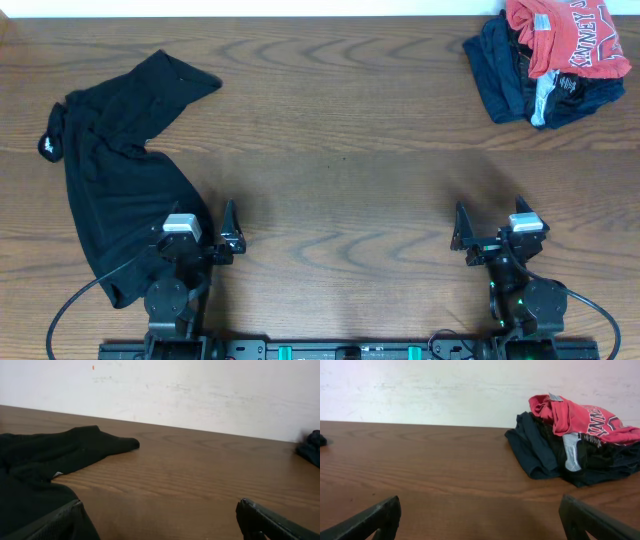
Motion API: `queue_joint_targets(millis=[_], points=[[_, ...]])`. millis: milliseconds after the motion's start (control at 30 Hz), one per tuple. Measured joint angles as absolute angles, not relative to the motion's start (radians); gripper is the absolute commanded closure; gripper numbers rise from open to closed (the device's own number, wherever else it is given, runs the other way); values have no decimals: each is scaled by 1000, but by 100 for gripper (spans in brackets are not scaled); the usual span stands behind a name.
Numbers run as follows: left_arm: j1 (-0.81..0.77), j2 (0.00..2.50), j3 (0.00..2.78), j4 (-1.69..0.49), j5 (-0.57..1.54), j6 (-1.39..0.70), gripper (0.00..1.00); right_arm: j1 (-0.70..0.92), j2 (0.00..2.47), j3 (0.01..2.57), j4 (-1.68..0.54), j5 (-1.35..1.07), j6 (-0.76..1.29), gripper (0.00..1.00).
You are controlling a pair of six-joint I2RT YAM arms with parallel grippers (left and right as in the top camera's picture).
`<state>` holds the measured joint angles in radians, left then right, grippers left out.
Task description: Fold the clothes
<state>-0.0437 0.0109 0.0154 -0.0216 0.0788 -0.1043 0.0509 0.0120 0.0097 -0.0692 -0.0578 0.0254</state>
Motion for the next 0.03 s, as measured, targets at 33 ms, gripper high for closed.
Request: queue_joint_targets(millis=[33], points=[[-44,11,15,-22,79,-104,2,51,12,10,-69,-58,25,1]])
